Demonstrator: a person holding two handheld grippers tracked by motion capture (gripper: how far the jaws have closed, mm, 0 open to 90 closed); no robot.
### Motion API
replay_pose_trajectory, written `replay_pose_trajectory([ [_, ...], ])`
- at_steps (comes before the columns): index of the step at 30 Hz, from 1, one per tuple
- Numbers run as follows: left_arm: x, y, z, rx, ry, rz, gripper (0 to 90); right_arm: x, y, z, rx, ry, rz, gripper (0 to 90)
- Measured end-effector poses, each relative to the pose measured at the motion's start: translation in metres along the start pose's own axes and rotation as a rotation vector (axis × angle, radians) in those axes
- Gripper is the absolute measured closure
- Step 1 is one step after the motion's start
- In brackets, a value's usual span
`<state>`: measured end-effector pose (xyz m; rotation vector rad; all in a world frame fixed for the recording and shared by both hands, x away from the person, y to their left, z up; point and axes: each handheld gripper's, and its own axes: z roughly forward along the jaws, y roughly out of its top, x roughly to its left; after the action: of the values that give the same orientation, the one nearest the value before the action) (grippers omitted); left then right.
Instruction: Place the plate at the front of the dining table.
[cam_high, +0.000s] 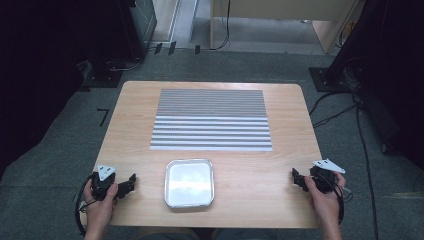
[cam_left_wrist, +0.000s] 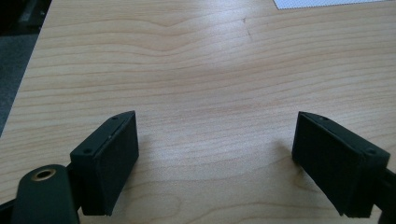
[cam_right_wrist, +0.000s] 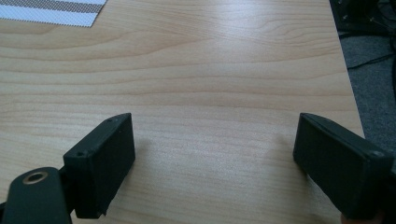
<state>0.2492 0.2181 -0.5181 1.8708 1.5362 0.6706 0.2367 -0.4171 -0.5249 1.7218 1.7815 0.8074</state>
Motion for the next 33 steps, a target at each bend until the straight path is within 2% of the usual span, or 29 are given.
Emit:
replay_pose_trajectory([
  [3,0.0,0.001,0.0,0.007,-0.003,0.005,14.4,-0.001,0.0,-0.001,-0.009,-0.011,0.035,14.2],
  [8,0.001,0.002,-0.001,0.01,0.011,0.0,13.5,-0.001,0.002,-0.002,-0.023,-0.029,0.047,14.2],
  [10,0.002,0.003,-0.003,0.0,0.009,-0.017,13.5,0.001,0.003,-0.004,-0.028,-0.033,0.043,14.2],
  [15,0.002,0.006,-0.008,-0.029,0.009,-0.04,13.4,0.008,0.008,-0.008,-0.04,-0.015,0.05,14.2],
  [19,0.001,0.008,-0.012,-0.049,0.002,-0.058,13.4,0.012,0.012,-0.012,-0.035,-0.006,0.082,14.2],
  [23,-0.002,0.01,-0.015,-0.063,0.002,-0.053,13.4,0.015,0.015,-0.015,-0.047,0.001,0.096,14.3],
  [29,-0.007,0.013,-0.019,-0.077,-0.034,-0.072,13.4,0.024,0.02,-0.022,-0.074,0.015,0.105,14.4],
  [33,-0.013,0.015,-0.021,-0.082,-0.05,-0.067,13.4,0.03,0.023,-0.024,-0.079,0.025,0.113,14.4],
])
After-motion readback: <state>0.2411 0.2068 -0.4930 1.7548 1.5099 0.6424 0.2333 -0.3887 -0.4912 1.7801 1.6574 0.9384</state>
